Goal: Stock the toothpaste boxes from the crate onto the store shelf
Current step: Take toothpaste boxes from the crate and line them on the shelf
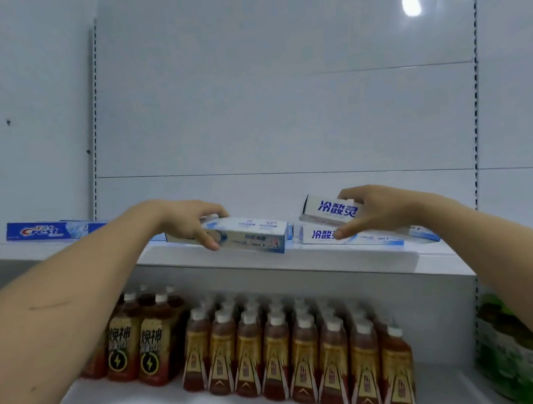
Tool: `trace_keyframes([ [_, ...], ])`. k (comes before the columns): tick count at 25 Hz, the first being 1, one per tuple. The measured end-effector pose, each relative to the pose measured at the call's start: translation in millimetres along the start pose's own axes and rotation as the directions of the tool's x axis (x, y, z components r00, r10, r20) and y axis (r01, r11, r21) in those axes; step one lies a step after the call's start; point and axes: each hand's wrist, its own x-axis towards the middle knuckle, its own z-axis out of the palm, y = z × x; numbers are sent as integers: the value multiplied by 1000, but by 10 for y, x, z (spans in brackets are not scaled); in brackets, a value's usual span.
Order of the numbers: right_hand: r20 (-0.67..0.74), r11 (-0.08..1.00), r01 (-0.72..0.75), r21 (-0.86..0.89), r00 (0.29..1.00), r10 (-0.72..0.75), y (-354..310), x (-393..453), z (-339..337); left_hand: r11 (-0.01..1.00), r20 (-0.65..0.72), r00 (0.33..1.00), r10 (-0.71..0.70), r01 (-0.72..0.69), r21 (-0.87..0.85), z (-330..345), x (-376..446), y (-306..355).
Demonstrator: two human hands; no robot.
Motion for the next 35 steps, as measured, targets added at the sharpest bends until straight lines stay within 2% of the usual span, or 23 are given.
trace_keyframes([
  [6,89,998,21,-66,996,-15,109,290,407,994,0,1000,-10,10,113,148,364,-112],
  [8,35,997,-24,-69,999,26,183,310,474,998,-2,999,-33,33,55,182,408,-142],
  [10,12,998,-70,7,998,69,220,287,528,999,-31,999,-34,34,-7,223,457,-199],
  [13,-26,997,-69,31,997,70,223,259,629,991,-59,998,-14,6,-130,295,497,-244],
  [18,-118,996,-8,88,993,19,226,245,597,977,-105,994,-22,-1,-215,222,442,-177],
  [24,-141,991,71,111,988,-55,208,111,505,990,-206,975,-85,59,-130,198,230,19],
  [27,-204,981,122,151,975,-89,181,25,467,992,-259,959,-117,100,-80,235,36,116],
  [31,-336,944,248,216,927,-166,-4,-90,470,972,-380,895,-233,209,-102,302,-299,220],
  [35,-450,858,384,340,868,-210,-402,-152,525,940,-454,828,-328,236,-248,292,-688,279],
])
